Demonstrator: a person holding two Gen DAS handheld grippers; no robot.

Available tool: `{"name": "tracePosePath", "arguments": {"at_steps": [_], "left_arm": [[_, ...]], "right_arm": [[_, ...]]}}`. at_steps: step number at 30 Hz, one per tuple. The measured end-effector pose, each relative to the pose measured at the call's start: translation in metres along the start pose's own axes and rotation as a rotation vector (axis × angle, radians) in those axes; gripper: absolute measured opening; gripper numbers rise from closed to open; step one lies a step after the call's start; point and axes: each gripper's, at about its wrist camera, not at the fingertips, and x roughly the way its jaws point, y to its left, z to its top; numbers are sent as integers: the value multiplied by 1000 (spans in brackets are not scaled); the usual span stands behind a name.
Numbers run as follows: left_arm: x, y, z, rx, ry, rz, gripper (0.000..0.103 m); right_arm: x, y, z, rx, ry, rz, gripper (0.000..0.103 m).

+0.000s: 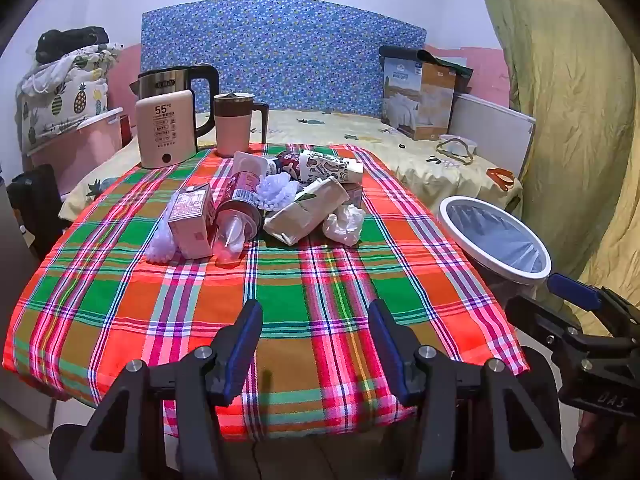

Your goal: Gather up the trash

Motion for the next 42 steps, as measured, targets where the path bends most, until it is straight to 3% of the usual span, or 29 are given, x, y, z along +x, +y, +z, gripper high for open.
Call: {"name": "tracePosePath", "arguments": {"at_steps": [42], "left_arm": [[-8, -1, 2, -2, -21, -6, 55]], "right_arm": [[-3, 3, 1, -4, -10, 0, 90]]}}
